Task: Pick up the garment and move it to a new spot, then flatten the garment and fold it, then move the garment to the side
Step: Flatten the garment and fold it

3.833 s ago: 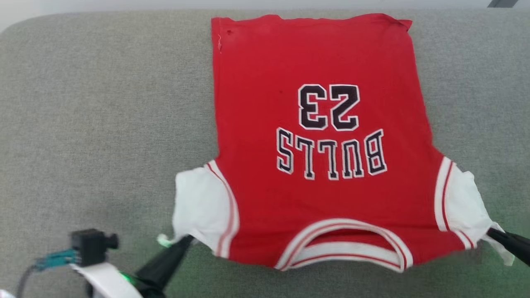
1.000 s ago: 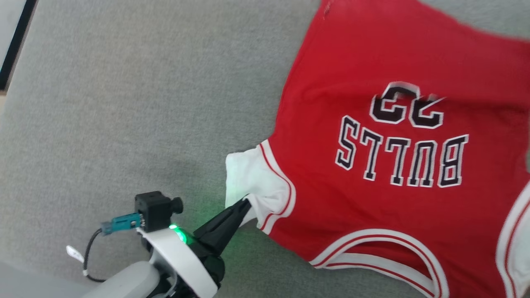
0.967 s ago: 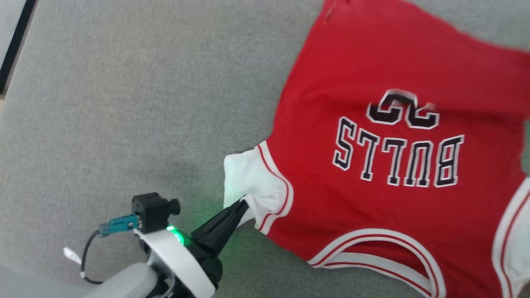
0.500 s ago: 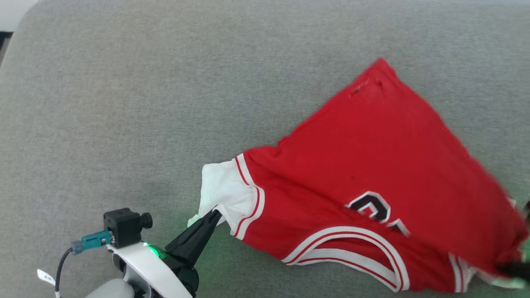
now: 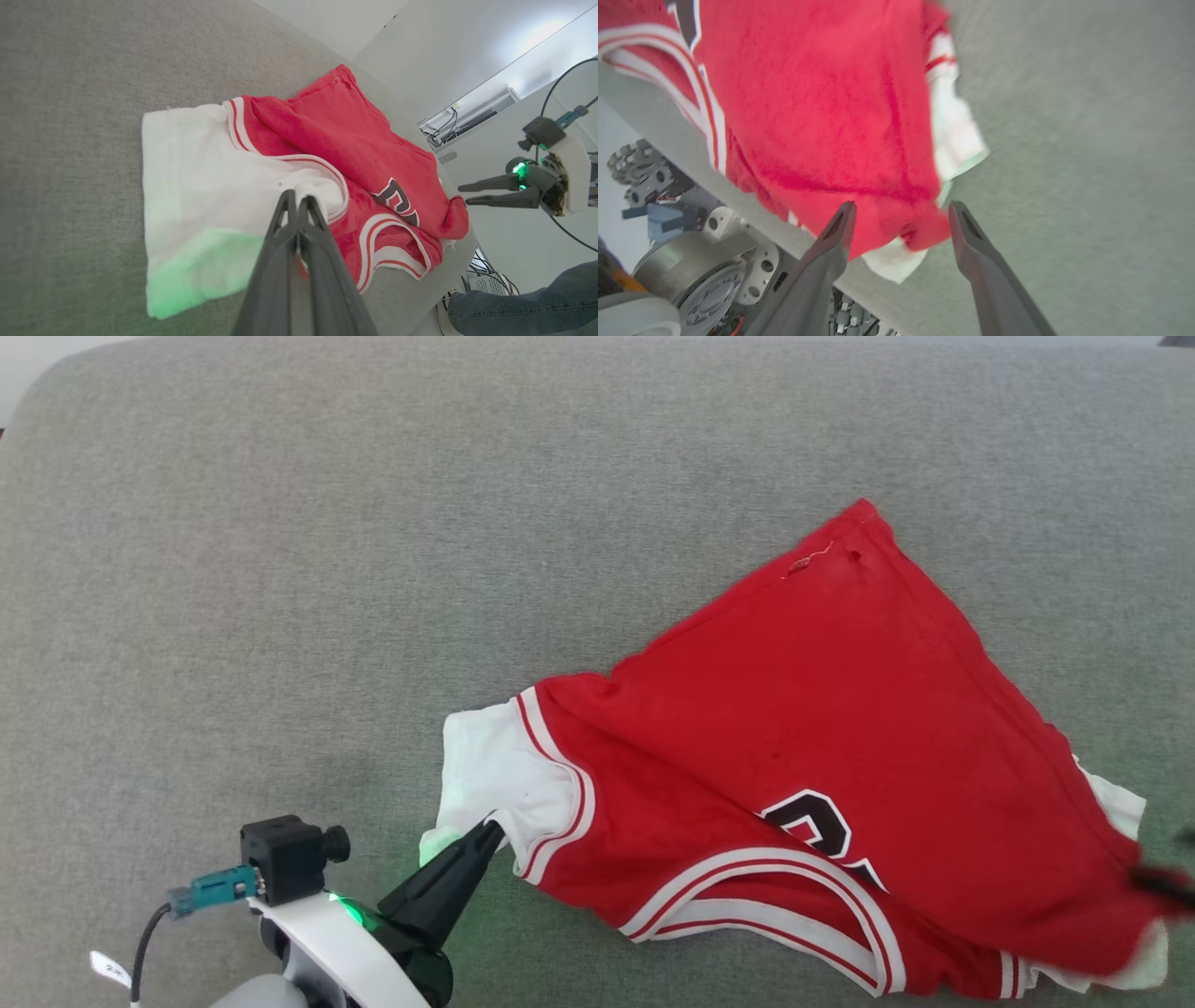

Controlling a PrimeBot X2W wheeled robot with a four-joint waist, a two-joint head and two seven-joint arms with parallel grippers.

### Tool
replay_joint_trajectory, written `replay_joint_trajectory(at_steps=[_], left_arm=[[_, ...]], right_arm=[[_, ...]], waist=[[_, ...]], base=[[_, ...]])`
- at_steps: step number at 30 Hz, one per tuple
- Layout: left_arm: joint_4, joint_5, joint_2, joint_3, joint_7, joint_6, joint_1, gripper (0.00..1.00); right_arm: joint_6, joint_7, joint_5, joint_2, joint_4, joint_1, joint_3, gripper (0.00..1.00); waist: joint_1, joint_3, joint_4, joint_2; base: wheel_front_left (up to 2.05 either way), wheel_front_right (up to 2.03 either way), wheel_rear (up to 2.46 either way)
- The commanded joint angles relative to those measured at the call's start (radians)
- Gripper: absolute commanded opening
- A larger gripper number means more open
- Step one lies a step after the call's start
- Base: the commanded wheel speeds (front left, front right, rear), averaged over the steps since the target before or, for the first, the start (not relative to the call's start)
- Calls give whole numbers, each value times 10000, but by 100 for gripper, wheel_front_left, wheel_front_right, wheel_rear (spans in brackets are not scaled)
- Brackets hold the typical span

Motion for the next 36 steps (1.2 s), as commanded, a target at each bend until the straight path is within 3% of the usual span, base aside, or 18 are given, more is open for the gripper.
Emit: replay_joint_trajectory(at_steps=[1, 2, 6, 11, 17, 21, 25, 31, 33, 34, 36], left_arm=[[-23, 61, -60, -40, -19, -20, -33, 0], [-70, 83, -163, -78, -19, -20, -112, 0], [-77, 94, -325, -144, -19, -20, -227, 0], [-16, 156, -685, -389, -19, -20, -578, 0], [89, 217, -1131, -676, -19, -20, -1096, 0], [168, 250, -1409, -840, -19, -20, -1404, 0], [253, 281, -1676, -1138, -18, -20, -1717, 0], [344, 201, -1932, -1280, -18, -20, -1908, 0], [399, 195, -1968, -1265, -18, -20, -1899, 0], [444, 195, -2009, -1257, -18, -20, -1896, 0], [580, 188, -2022, -1346, -18, -20, -1923, 0]], right_arm=[[-4, -93, 175, -372, -127, -93, -528, 100], [-4, -110, 355, -717, -165, -234, -1165, 100], [-4, -100, 483, -890, -180, -638, -2021, 100], [-2, 487, -435, 111, -52, -1877, -2618, 100], [-4, 2063, -2165, 2521, 1070, -4097, -1908, 100], [-4, 2869, -3057, 3658, 2361, -5410, -1242, 100], [-4, 3235, -3631, 4159, 3487, -6256, -727, 100], [-4, 3761, -3711, 4301, 4445, -6692, 238, 100], [-2, 3819, -3555, 4335, 4517, -6701, 510, 30], [-2, 3746, -3489, 4364, 4541, -6706, 616, 4], [-2, 3559, -3357, 4418, 4585, -6778, 754, 0]], waist=[[0, 17, 72, 0], [0, 50, 191, 0], [0, 136, 438, 0], [0, 383, 921, 0], [0, 871, 1521, 0], [0, 1248, 1899, 0], [0, 1567, 2287, 0], [0, 1748, 2593, 0], [0, 1740, 2609, 0], [0, 1714, 2601, 0], [0, 1622, 2542, 0]], base=[[0, 0, 0], [0, 0, 0], [0, 0, 0], [0, 0, 0], [0, 0, 0], [0, 0, 0], [0, 0, 0], [0, 0, 0], [0, 0, 0], [0, 0, 0], [0, 0, 0]])
